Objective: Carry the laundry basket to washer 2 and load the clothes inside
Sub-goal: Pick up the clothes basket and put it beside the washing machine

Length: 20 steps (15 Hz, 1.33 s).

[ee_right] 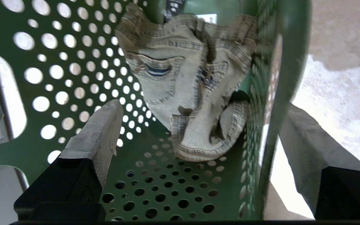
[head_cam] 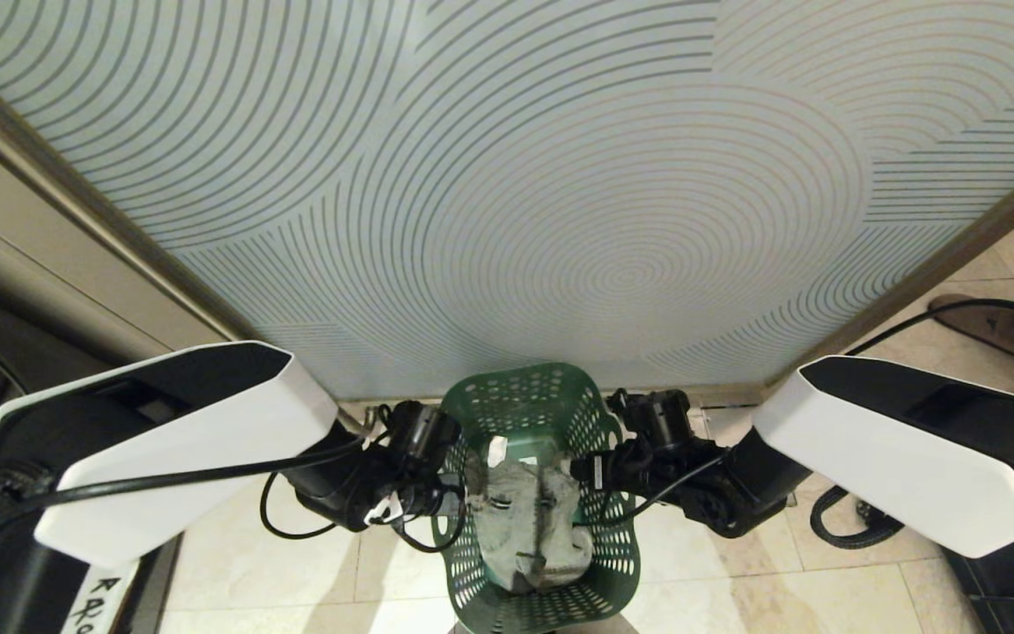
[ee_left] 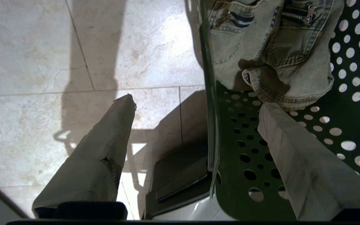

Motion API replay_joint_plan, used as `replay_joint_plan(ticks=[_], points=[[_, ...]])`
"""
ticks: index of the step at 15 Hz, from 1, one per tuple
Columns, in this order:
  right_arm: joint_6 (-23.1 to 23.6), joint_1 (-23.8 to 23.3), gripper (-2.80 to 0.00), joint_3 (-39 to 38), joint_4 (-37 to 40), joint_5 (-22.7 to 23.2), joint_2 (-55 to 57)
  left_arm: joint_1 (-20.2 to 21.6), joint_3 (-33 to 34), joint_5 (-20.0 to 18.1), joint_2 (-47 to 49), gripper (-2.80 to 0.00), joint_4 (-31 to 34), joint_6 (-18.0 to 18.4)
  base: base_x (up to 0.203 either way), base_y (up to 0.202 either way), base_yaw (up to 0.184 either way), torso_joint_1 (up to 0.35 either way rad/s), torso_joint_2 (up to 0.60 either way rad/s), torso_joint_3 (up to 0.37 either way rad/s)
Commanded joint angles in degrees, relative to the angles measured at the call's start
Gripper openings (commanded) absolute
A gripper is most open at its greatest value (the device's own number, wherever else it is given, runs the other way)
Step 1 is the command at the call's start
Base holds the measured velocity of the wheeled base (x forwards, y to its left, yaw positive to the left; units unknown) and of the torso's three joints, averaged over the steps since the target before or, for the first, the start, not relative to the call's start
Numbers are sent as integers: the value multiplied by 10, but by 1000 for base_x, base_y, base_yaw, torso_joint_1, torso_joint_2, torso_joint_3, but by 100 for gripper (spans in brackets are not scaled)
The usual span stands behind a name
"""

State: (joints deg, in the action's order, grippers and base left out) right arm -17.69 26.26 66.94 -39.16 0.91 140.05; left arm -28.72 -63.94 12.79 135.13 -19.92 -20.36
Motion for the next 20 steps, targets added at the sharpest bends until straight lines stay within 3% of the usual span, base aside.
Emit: replay_joint_plan(ticks=[1,6,10,20], points=[[-1,1,0,-9,-2,0,-1,-1,0,1,21,0,-8,0,0,0,0,0,0,0],[-2,0,0,-28,-3,-7,-1,-7,0,4,25,0,-10,0,0,0,0,0,0,0],[-1,0,0,-31,-6,-19,5,-12,0,38,38,0,-29,-1,0,0,0,0,0,0],[0,-1,0,-30,-21,-35,19,-18,-6,36,43,0,-34,0,0,0,0,0,0,0]])
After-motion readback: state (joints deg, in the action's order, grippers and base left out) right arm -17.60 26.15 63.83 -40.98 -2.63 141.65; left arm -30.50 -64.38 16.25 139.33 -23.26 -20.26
